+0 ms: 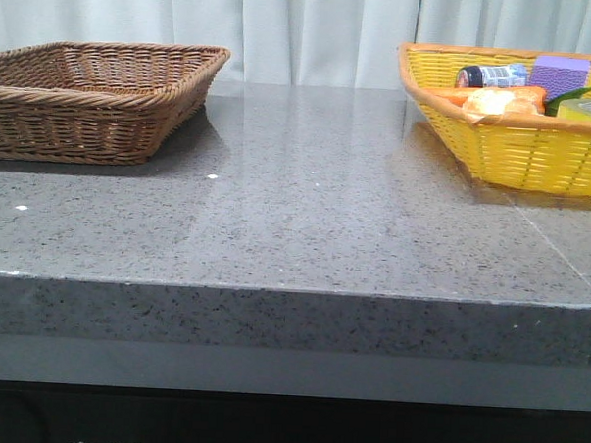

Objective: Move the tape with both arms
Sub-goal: 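Move the right gripper down toward the yellow tape roll in the yellow basket, then grasp the yellow tape roll with the right gripper and lift it, then carry the tape roll with the right gripper and set it on the table between baskets, then open the right gripper and raise it away from the tape roll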

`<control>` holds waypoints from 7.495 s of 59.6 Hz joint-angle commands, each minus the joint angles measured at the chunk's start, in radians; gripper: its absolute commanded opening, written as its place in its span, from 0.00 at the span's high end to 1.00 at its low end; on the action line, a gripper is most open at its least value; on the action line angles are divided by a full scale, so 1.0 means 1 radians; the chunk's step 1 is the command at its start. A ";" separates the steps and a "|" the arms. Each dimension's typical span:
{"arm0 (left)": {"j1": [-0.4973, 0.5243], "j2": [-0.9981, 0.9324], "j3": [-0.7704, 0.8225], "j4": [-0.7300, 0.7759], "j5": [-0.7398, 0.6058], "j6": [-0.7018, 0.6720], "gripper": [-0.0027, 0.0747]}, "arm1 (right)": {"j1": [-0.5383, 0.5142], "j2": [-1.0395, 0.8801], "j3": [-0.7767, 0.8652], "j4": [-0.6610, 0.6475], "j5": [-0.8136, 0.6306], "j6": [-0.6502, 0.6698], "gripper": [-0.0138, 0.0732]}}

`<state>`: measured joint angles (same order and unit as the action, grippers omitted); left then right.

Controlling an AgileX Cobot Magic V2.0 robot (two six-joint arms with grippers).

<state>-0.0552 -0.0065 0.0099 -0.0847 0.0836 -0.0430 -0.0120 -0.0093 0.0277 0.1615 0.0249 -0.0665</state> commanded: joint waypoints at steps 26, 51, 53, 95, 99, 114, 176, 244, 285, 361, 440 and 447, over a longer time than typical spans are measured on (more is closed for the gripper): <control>-0.005 -0.016 0.038 -0.007 -0.090 -0.003 0.99 | -0.006 -0.027 -0.026 -0.001 -0.081 -0.001 0.92; -0.005 -0.016 0.030 -0.007 -0.164 -0.003 0.99 | -0.006 -0.027 -0.031 -0.001 -0.104 -0.001 0.92; -0.005 -0.016 0.022 -0.007 -0.167 -0.003 0.99 | -0.006 -0.027 -0.039 -0.001 -0.101 -0.001 0.92; -0.005 0.275 -0.707 -0.005 0.294 -0.003 0.99 | -0.006 0.201 -0.673 -0.001 0.332 -0.002 0.92; -0.005 0.342 -0.759 -0.005 0.349 -0.003 0.99 | -0.006 0.258 -0.723 -0.001 0.370 -0.002 0.92; -0.005 0.570 -0.834 0.002 0.462 -0.001 0.99 | -0.006 0.481 -0.813 -0.004 0.446 -0.002 0.92; -0.035 0.910 -0.834 0.016 0.328 0.032 0.30 | -0.025 0.965 -0.931 -0.019 0.541 -0.001 0.37; -0.481 0.910 -0.834 0.012 0.307 0.035 0.30 | -0.171 1.727 -1.662 -0.121 1.009 0.000 0.37; -0.481 0.910 -0.834 0.012 0.307 0.035 0.30 | -0.171 1.746 -1.662 -0.090 1.002 -0.024 0.73; -0.481 0.910 -0.834 0.012 0.307 0.035 0.30 | 0.482 1.862 -2.059 0.080 1.122 -0.695 0.73; -0.481 0.932 -0.830 0.012 0.298 0.035 0.30 | 0.432 1.779 -2.192 0.068 1.192 -0.116 0.46; -0.481 0.932 -0.830 0.012 0.298 0.035 0.30 | 0.419 1.679 -2.122 0.141 1.169 -0.117 0.46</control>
<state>-0.5284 0.9330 -0.7896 -0.0611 0.4559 0.0000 0.4162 1.7873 -2.1187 0.2385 1.2476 -0.2054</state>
